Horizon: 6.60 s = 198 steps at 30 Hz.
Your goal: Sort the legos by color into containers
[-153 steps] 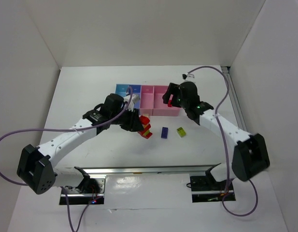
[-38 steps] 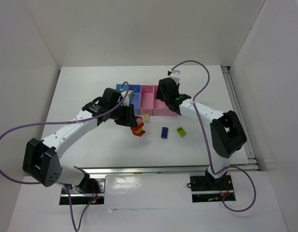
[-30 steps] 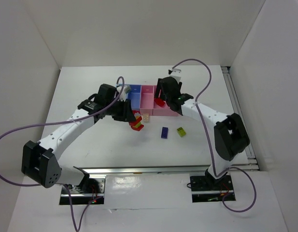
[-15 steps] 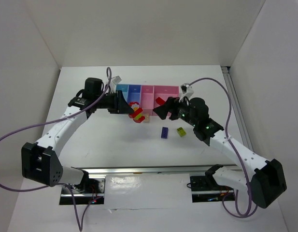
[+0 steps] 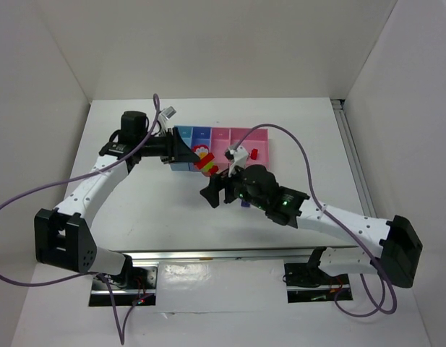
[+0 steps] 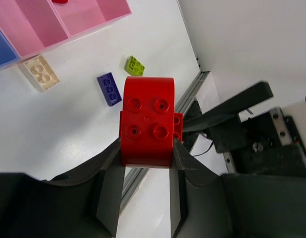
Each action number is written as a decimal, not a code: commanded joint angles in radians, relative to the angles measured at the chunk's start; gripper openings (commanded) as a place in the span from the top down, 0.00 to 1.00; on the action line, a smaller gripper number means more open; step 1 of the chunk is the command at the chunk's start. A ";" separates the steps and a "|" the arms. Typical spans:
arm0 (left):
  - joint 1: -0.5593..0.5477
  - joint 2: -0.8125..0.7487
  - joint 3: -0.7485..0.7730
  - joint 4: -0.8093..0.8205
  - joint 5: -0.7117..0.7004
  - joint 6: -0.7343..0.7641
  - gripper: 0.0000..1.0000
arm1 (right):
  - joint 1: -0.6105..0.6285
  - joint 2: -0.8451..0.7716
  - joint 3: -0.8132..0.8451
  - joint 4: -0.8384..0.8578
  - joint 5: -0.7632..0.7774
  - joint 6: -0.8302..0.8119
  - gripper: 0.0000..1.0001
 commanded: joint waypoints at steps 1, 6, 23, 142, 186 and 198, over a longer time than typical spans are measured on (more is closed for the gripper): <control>0.011 0.007 0.070 0.016 0.011 -0.019 1.00 | 0.069 0.053 0.073 -0.041 0.278 -0.116 0.10; 0.011 0.007 0.079 -0.008 -0.009 -0.010 1.00 | 0.104 0.136 0.113 -0.006 0.409 -0.152 0.12; 0.020 0.007 0.079 -0.048 -0.019 0.018 1.00 | 0.104 0.221 0.184 0.086 0.427 -0.215 0.34; -0.479 0.088 -0.321 0.070 -1.278 -0.192 0.57 | 0.075 -0.068 -0.022 -0.221 0.602 0.013 1.00; -0.313 -0.203 -0.005 -0.077 0.228 0.385 0.08 | -0.468 -0.223 -0.004 -0.092 -1.093 -0.082 1.00; -0.354 -0.111 0.038 -0.014 0.165 0.339 0.23 | -0.371 -0.169 0.018 -0.080 -1.004 -0.093 1.00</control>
